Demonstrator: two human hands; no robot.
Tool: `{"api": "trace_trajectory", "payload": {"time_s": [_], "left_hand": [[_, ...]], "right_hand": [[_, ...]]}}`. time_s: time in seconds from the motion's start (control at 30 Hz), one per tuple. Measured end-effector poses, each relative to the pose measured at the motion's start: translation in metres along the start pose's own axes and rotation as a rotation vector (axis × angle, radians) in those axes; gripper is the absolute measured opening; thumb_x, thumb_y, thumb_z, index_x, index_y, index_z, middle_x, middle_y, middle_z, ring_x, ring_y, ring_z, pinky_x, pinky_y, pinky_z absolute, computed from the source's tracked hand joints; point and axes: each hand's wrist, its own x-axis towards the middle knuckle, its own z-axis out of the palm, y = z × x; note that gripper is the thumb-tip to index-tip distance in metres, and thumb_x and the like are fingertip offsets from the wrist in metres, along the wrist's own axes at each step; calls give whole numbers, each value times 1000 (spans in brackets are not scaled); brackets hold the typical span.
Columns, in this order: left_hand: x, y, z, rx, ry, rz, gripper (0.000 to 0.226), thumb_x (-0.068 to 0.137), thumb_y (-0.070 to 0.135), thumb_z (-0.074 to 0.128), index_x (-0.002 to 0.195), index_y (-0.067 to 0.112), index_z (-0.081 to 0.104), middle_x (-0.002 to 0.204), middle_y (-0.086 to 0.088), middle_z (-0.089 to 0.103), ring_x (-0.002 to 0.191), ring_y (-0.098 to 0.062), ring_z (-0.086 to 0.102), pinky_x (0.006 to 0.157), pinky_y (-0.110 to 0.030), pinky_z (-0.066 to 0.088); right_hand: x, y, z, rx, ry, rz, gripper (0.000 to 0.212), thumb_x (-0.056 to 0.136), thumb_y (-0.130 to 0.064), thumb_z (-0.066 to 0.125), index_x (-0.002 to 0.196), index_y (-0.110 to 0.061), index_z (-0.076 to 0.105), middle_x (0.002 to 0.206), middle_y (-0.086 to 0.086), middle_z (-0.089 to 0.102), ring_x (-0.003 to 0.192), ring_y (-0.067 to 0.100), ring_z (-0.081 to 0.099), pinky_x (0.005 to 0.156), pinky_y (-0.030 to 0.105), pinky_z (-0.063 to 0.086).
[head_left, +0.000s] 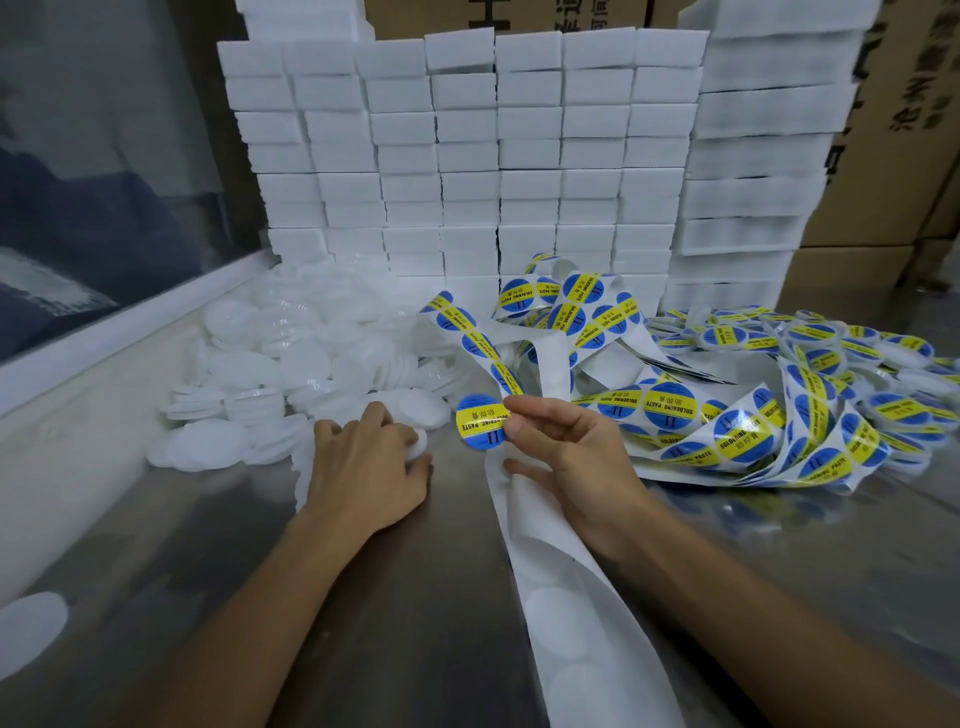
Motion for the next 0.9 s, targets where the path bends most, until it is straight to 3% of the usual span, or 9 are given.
{"api": "trace_trajectory", "payload": {"time_s": [0.13,0.27,0.47,0.57,0.73,0.8,0.9], "left_hand": [[-6,3,-4,-207,48,25,20,87,38,63,101,26,68,113,8,59,95,-15,58,91,-29,20],[-10,10,-11,-309,192,106,21,73,24,77,91,18,69,99,4,61,82,-22,61,85,-31,29],[-14,28,-28,-389,581,324,22,71,17,73,91,8,67,95,-7,61,83,-27,62,74,-37,45],[-18,39,-31,-430,655,410,19,77,13,71,93,3,69,97,-13,61,87,-29,61,76,-38,51],[-21,50,-33,-503,640,483,22,78,6,75,98,0,69,104,-17,59,94,-27,62,82,-28,52],[-22,53,-32,-709,581,374,27,77,4,76,102,6,67,110,-13,58,102,-18,61,81,-20,52],[-20,57,-36,-1336,301,-108,33,78,-7,73,101,15,64,106,-7,66,89,-14,69,70,-20,56]], "right_hand": [[0,0,0,-9,7,-19,20,85,-4,71,83,-23,78,92,3,77,87,13,70,89,45,55],[2,0,0,28,10,-44,25,87,-7,70,74,-27,76,86,-1,72,91,16,64,88,49,56],[3,-1,0,103,35,-74,17,86,-11,73,83,-28,71,101,-1,64,104,18,62,85,55,57],[3,0,0,109,24,-71,31,80,-10,79,99,-31,67,112,3,65,103,16,66,85,55,57],[2,1,0,115,-29,-76,42,80,-1,76,109,-26,60,82,3,69,86,21,67,89,55,54],[3,1,0,128,-19,-74,40,80,1,75,107,-25,60,83,5,69,83,22,66,90,55,53],[4,0,-2,129,3,-75,38,81,3,74,104,-24,61,83,4,68,77,18,67,89,54,53]]}}
